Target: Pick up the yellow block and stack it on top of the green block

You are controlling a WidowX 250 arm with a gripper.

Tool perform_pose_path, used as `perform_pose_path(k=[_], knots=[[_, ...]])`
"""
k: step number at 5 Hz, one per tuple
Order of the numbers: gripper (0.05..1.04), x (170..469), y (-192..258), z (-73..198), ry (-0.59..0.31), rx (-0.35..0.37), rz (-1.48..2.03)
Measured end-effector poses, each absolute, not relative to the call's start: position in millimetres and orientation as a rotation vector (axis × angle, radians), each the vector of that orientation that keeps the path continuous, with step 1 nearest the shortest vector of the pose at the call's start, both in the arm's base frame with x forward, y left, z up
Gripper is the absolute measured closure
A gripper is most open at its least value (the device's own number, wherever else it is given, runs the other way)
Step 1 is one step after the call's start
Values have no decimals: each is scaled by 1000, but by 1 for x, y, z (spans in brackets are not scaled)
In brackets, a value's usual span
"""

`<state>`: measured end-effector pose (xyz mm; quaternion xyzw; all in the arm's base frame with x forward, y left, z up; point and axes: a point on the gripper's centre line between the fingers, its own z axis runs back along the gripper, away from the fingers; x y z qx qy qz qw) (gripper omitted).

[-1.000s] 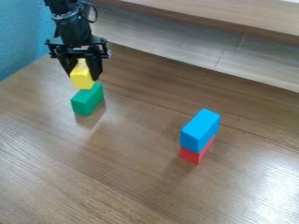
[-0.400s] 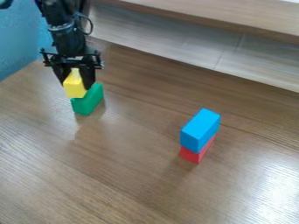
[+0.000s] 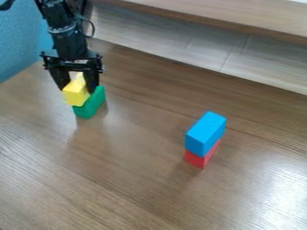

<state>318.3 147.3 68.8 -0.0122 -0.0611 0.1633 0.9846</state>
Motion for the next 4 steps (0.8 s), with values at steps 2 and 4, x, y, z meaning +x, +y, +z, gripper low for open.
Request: perform_pose_path(k=[2, 4], knots=[[83, 318, 140, 68, -113, -59, 334], [83, 326, 133, 108, -205, -65, 320]])
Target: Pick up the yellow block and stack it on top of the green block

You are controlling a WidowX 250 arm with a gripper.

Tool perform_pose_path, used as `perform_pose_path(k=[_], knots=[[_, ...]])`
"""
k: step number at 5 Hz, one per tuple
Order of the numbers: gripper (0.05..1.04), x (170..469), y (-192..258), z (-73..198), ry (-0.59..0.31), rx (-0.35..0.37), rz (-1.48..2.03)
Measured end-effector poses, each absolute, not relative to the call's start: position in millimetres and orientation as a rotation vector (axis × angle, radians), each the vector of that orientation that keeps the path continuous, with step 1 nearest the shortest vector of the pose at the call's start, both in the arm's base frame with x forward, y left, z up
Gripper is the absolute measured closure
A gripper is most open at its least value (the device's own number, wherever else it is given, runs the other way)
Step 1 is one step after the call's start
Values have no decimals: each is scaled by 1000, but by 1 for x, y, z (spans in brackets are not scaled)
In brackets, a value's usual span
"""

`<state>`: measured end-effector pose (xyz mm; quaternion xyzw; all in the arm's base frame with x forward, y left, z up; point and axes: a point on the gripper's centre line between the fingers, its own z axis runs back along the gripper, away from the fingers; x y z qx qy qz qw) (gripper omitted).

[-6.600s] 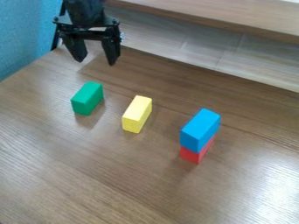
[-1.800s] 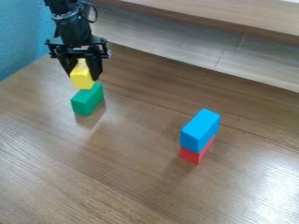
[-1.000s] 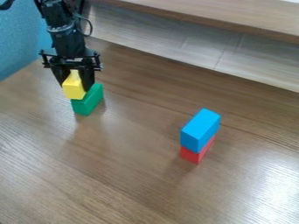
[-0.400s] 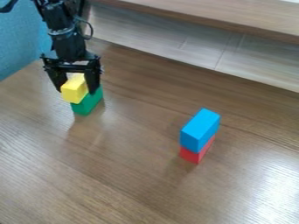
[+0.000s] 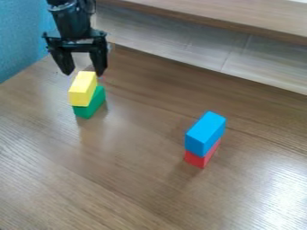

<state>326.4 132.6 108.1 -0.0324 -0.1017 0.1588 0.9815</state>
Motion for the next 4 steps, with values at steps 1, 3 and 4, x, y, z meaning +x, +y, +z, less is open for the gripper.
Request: perform_pose_path(k=[1, 3, 4], knots=[[83, 326, 130, 126, -250, -54, 325], [83, 308, 95, 124, -229, -60, 214], [83, 295, 84, 128, -233, -63, 181]])
